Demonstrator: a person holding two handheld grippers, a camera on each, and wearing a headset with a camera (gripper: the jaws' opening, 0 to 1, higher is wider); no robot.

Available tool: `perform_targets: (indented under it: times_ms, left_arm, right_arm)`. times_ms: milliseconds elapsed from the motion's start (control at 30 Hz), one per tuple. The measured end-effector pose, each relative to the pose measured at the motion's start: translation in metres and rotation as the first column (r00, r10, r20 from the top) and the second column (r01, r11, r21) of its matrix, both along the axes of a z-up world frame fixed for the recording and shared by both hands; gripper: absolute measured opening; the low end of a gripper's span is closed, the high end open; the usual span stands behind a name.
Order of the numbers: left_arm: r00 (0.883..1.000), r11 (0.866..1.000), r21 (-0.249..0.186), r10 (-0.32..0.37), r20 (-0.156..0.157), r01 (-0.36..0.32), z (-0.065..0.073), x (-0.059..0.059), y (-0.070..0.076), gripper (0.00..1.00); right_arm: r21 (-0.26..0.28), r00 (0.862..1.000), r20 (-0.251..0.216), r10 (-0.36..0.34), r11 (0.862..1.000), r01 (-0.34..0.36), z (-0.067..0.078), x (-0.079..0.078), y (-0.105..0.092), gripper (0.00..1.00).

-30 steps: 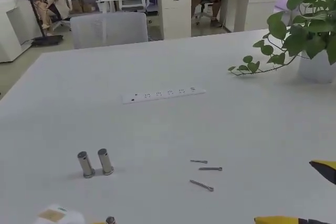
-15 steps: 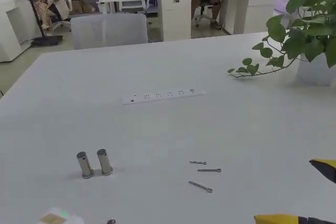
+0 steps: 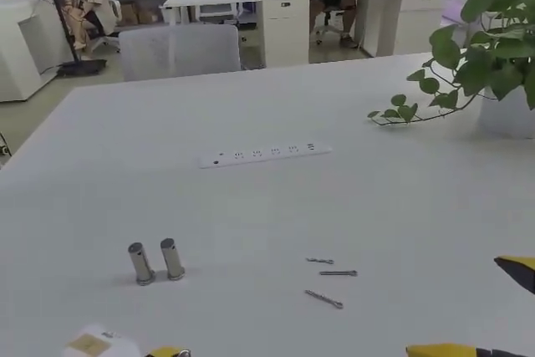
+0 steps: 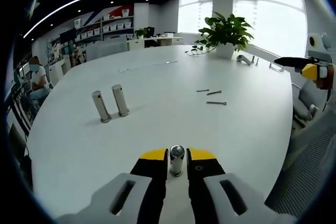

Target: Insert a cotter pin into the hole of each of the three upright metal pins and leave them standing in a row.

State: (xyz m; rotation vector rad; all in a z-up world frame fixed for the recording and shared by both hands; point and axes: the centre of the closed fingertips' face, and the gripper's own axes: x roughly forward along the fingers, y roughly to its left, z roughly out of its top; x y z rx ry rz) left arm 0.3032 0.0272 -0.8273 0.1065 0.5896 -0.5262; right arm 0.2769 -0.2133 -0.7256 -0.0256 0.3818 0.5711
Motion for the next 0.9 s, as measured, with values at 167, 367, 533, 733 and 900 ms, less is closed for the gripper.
perform_targets:
  times_ms: [167, 367, 533, 733, 900]
  left_arm:
    - [1.000, 1.000, 0.002, -0.015, 0.003, 0.015, 0.000, -0.001, -0.002, 0.15]
    - [0.999, 0.999, -0.005, -0.033, -0.003, 0.033, -0.001, -0.003, -0.004, 0.19]
    - [0.998, 0.998, -0.017, -0.065, -0.011, 0.065, -0.001, -0.007, -0.008, 0.26]
    - [0.997, 0.996, -0.044, -0.078, -0.019, 0.077, -0.002, -0.012, -0.008, 0.33]
    - [0.994, 0.994, -0.036, -0.101, -0.040, 0.100, -0.002, -0.015, -0.006, 0.39]
  right_arm:
    - [0.002, 1.000, 0.000, 0.000, 1.000, 0.000, 0.000, 0.001, 0.001, 0.98]
    - [0.001, 1.000, -0.002, -0.001, 1.000, 0.001, -0.001, 0.000, 0.000, 0.98]
    - [-0.003, 1.000, -0.004, 0.001, 1.000, -0.001, -0.001, 0.000, 0.001, 0.98]
    - [-0.004, 1.000, -0.006, 0.004, 1.000, -0.004, -0.002, 0.000, 0.002, 0.98]
    - [-0.006, 1.000, -0.011, 0.007, 1.000, -0.008, -0.003, 0.000, 0.003, 0.98]
